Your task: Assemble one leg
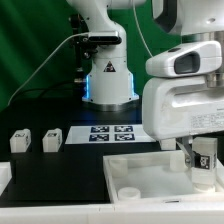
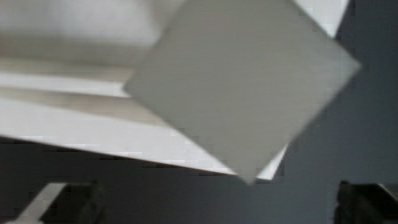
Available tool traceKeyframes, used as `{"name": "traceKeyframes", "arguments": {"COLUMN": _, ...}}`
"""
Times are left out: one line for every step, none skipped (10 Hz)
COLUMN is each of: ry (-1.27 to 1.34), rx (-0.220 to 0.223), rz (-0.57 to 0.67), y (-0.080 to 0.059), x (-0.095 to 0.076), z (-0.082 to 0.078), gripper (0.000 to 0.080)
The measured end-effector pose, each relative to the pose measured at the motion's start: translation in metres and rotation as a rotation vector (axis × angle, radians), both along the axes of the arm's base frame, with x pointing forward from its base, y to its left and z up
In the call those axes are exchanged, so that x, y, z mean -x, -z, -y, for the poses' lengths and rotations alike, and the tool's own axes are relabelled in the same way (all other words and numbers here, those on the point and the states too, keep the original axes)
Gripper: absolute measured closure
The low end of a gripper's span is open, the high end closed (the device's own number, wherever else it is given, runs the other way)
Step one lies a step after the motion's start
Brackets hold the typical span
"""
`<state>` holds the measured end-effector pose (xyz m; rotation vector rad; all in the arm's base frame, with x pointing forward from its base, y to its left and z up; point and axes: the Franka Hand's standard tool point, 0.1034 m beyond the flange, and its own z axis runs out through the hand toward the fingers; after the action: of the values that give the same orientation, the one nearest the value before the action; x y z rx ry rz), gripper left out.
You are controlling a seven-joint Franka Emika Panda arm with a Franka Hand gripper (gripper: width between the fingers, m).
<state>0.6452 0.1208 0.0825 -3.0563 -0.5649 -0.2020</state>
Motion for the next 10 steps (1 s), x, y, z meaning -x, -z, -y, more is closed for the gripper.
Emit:
{"name": "traceKeyframes", "arguments": {"ry": -0.01, "rx": 0.001, "rz": 0.0, "y": 0.0, "x": 0.0, "z": 0.0, "gripper": 0.015}}
{"name": "traceKeyframes", "arguments": {"ry": -0.006, "rx": 0.001, "rz": -0.001, "y": 0.001, "x": 0.0, "z": 0.0, "gripper": 0.015}}
{"name": "traceKeyframes", "arguments": {"ry": -0.006, "rx": 0.001, "rz": -0.002, "y": 0.001, "x": 0.001, "z": 0.0, "gripper": 0.015}}
{"name": "traceKeyframes", "arguments": {"ry": -0.013, "rx": 0.002, "rz": -0.015, "y": 0.005, "x": 0.009, "z": -0.003, "gripper": 0.015}}
{"name": "traceKeyframes", "arguments": {"ry": -0.02, "rx": 0.005, "rz": -0.035, "y": 0.01, "x": 0.021, "z": -0.006, "gripper": 0.015}}
{"name": "traceKeyframes", "arguments": {"ry": -0.023, "rx": 0.006, "rz": -0.023, "y": 0.014, "x": 0.029, "z": -0.003, "gripper": 0.015}}
{"name": "traceKeyframes", "arguments": {"ry": -0.021, "rx": 0.008, "rz": -0.023, "y": 0.02, "x": 0.036, "z": -0.001, "gripper": 0.015}}
{"name": "traceKeyframes", "arguments": {"ry": -0.02, "rx": 0.01, "rz": -0.029, "y": 0.024, "x": 0.041, "z": 0.001, "gripper": 0.015}}
{"name": "traceKeyframes", "arguments": {"ry": -0.018, "rx": 0.011, "rz": -0.032, "y": 0.025, "x": 0.043, "z": 0.002, "gripper": 0.015}}
{"name": "traceKeyframes", "arguments": {"ry": -0.017, "rx": 0.01, "rz": -0.03, "y": 0.024, "x": 0.043, "z": 0.002, "gripper": 0.015}}
